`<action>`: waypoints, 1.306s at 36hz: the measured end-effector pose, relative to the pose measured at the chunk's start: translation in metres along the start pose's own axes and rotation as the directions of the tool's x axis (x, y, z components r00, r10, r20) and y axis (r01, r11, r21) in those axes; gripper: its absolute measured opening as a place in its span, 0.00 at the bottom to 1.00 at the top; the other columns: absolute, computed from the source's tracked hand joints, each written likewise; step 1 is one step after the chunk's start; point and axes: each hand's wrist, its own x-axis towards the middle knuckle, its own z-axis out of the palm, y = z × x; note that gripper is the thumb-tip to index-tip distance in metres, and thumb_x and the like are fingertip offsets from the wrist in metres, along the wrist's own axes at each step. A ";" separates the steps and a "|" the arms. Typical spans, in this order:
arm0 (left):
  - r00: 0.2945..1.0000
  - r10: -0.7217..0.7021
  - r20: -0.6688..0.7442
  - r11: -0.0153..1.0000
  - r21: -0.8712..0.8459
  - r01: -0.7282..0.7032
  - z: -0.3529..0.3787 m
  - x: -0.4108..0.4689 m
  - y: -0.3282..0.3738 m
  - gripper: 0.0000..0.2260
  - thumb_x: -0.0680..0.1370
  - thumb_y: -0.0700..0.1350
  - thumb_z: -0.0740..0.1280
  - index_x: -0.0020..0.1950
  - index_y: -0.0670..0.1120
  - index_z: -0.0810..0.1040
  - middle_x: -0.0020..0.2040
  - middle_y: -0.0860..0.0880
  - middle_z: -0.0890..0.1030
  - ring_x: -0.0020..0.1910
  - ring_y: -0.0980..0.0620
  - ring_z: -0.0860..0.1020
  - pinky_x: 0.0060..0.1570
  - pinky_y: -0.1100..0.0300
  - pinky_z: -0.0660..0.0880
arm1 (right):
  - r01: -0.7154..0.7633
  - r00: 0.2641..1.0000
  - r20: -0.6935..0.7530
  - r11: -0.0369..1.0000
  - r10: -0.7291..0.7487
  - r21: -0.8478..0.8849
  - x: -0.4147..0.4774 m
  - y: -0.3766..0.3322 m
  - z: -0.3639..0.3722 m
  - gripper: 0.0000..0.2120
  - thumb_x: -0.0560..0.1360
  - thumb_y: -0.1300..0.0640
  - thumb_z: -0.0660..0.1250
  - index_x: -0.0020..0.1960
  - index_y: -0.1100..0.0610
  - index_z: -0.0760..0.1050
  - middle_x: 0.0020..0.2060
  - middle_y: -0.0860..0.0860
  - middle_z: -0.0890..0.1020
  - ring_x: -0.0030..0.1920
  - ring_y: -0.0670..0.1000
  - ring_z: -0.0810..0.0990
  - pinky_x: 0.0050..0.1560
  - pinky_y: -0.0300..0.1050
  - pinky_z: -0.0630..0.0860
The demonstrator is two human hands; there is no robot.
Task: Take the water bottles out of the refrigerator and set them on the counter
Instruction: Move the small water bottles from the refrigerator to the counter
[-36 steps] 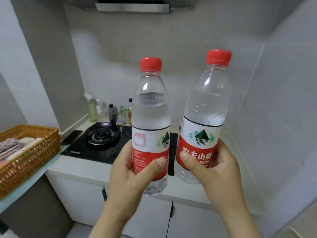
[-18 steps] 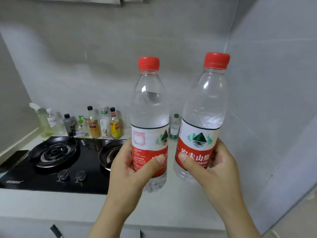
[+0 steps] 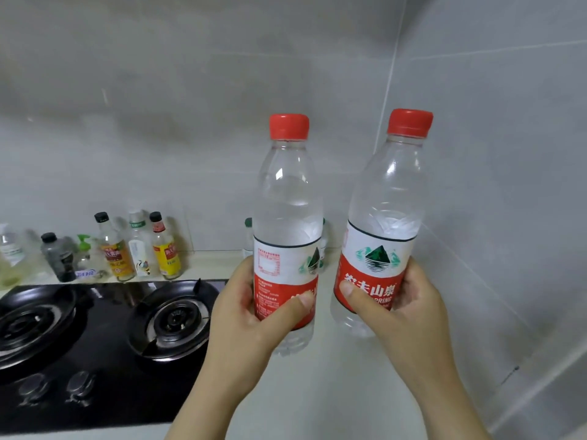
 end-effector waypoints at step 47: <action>0.932 -0.362 0.013 0.911 0.215 0.351 0.048 0.206 -0.193 0.23 0.65 0.34 0.78 0.54 0.52 0.78 0.44 0.56 0.85 0.42 0.57 0.83 0.37 0.69 0.77 | -0.383 0.923 -0.146 0.885 0.355 -0.267 0.238 0.229 0.004 0.21 0.64 0.60 0.79 0.50 0.47 0.73 0.42 0.40 0.83 0.38 0.34 0.81 0.31 0.27 0.73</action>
